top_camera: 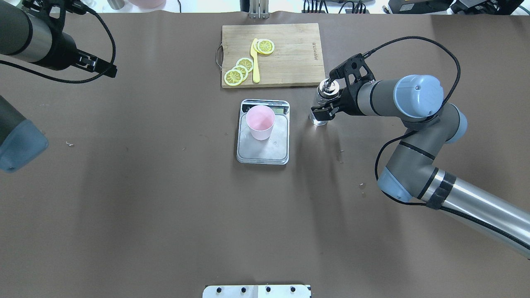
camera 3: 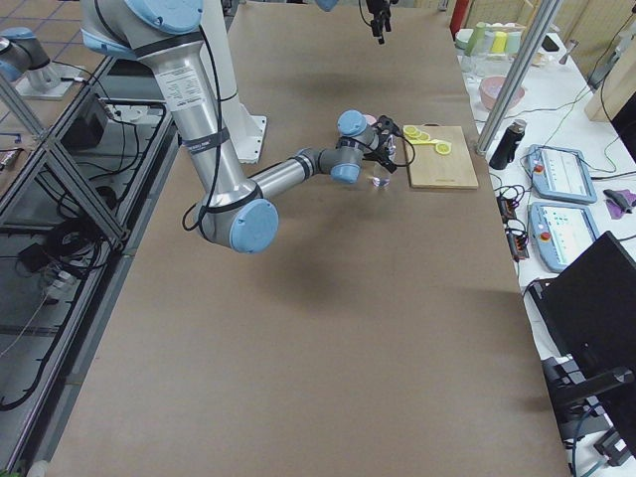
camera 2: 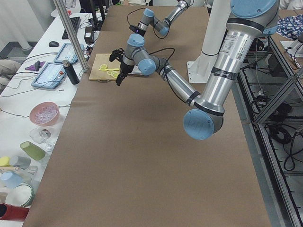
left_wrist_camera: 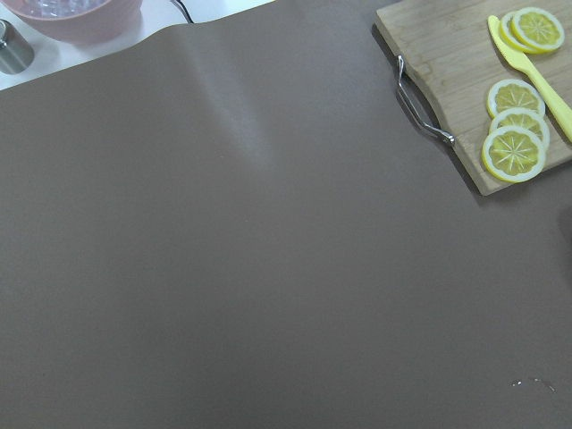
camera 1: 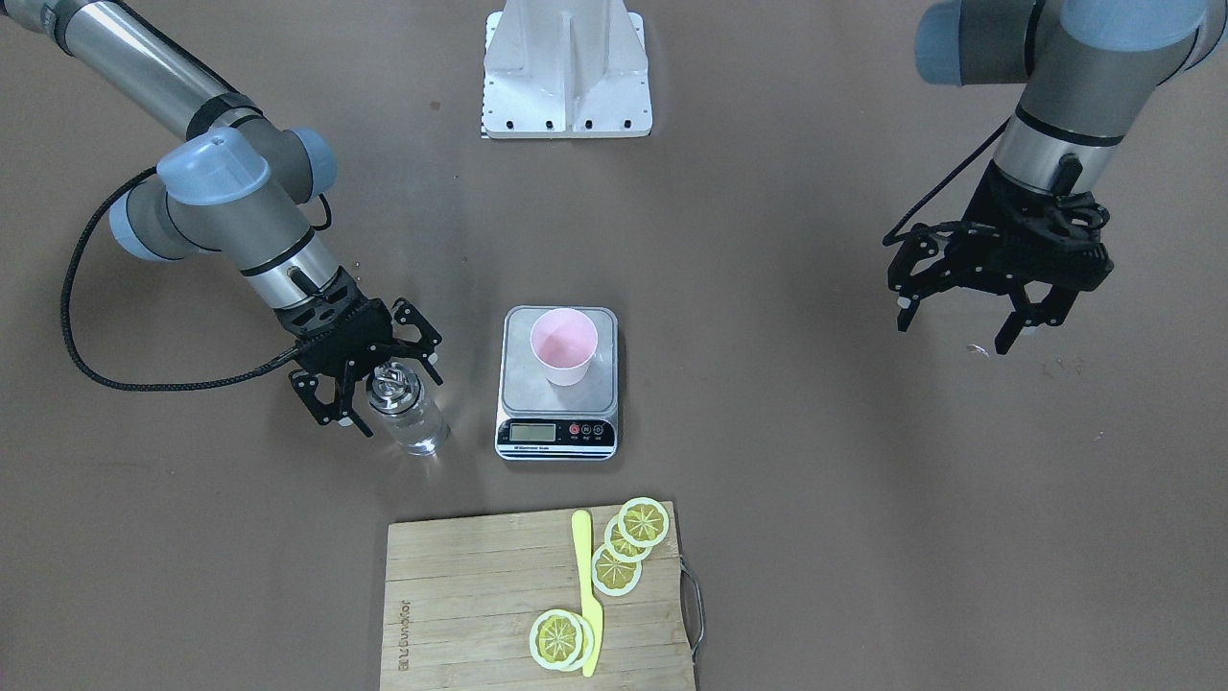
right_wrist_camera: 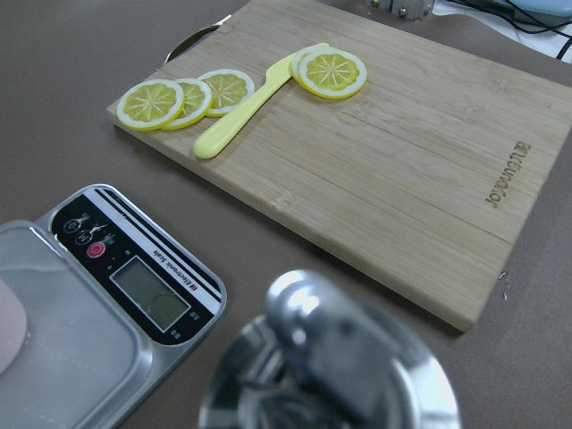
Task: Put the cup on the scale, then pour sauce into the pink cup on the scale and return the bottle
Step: 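Close the right gripper around the glass bottle neck while the left arm retracts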
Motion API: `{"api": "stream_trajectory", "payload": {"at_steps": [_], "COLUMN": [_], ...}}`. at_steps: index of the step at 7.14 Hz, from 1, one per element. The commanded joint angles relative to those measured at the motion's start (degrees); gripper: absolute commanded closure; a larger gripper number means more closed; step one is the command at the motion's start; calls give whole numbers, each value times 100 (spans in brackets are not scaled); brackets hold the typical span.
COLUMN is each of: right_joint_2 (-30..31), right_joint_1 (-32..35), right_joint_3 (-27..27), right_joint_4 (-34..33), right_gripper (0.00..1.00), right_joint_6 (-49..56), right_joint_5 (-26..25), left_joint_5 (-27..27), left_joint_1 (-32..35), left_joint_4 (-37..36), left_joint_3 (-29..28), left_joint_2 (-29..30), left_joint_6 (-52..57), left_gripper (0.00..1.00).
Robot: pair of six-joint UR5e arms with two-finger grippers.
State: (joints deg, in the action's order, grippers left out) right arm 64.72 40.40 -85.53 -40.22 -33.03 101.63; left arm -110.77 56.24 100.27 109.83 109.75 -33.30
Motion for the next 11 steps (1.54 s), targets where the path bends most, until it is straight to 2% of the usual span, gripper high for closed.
{"api": "stream_trajectory", "payload": {"at_steps": [1,4,5,6,8,9,11], "right_joint_2": [6,32,41,41,41,15,-3], "right_joint_1": [-15,-32,-32,-32,-32,-32,-32], "right_joint_3": [2,10,11,19,19,19,11], "right_joint_4": [5,5,5,5,5,5,14], "right_gripper": [5,51,70,82,86,86,99], "right_joint_6": [7,-1,-1,-1,8,8,-1], "right_joint_5": [-3,-3,5,5,-3,-12,-91], "left_joint_5": [20,20,20,20,37,246,257], "left_joint_1": [-7,-34,-34,-42,-51,-60,-60], "left_joint_4": [-7,-7,-7,-7,-7,-7,2], "left_joint_3": [-22,-66,-84,-93,-145,-180,-181], "left_joint_2": [2,20,29,29,37,72,73], "left_joint_6": [-10,-36,-36,-45,-45,-62,-45], "left_gripper": [3,3,3,3,3,3,3]}}
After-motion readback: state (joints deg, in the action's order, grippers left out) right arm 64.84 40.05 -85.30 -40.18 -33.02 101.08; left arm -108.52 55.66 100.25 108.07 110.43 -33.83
